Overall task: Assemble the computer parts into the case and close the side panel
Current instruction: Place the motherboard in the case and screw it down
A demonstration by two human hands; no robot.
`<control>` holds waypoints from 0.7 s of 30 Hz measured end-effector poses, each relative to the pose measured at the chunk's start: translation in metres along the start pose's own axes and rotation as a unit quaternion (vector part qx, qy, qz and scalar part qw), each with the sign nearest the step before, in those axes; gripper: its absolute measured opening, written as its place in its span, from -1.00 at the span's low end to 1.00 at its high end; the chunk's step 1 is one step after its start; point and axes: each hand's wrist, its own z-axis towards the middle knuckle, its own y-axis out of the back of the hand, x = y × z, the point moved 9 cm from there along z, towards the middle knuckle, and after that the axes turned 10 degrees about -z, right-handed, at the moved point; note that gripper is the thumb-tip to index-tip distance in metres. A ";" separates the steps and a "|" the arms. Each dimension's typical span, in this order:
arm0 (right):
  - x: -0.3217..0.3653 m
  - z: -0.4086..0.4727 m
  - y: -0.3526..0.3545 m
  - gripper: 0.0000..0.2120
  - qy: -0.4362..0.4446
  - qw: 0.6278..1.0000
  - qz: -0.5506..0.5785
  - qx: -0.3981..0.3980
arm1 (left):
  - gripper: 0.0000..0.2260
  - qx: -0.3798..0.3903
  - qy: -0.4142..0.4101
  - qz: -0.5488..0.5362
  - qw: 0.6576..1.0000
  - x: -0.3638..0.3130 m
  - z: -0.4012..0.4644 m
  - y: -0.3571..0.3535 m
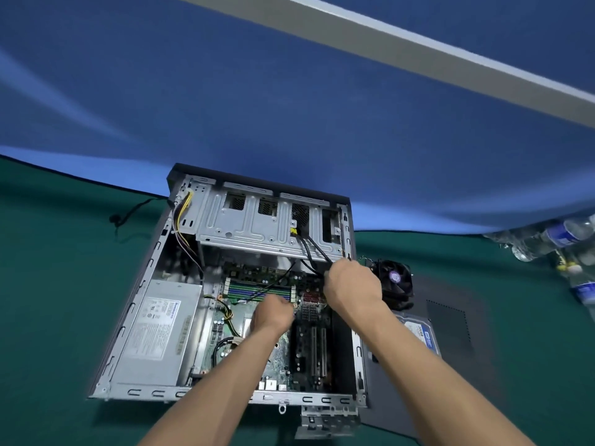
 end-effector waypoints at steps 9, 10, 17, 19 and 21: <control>-0.009 0.005 -0.005 -0.66 -0.014 0.999 0.047 0.001 | -0.77 -0.017 -0.022 0.060 0.998 -0.006 0.003 0.002; -0.009 0.005 -0.001 -0.66 -0.016 0.999 0.008 -0.030 | -0.81 -0.025 -0.038 0.107 0.993 -0.011 -0.001 0.002; -0.001 0.011 -0.008 -0.57 -0.003 0.999 0.042 0.011 | -0.88 -0.035 -0.086 0.233 0.968 -0.022 -0.013 -0.001; -0.011 0.013 -0.002 -0.65 -0.030 0.999 0.008 -0.028 | -0.83 -0.032 -0.085 0.220 0.971 -0.022 -0.011 0.001; -0.016 0.017 -0.004 -0.64 -0.042 0.998 0.040 -0.002 | -0.83 -0.033 -0.085 0.222 0.971 -0.023 -0.012 0.003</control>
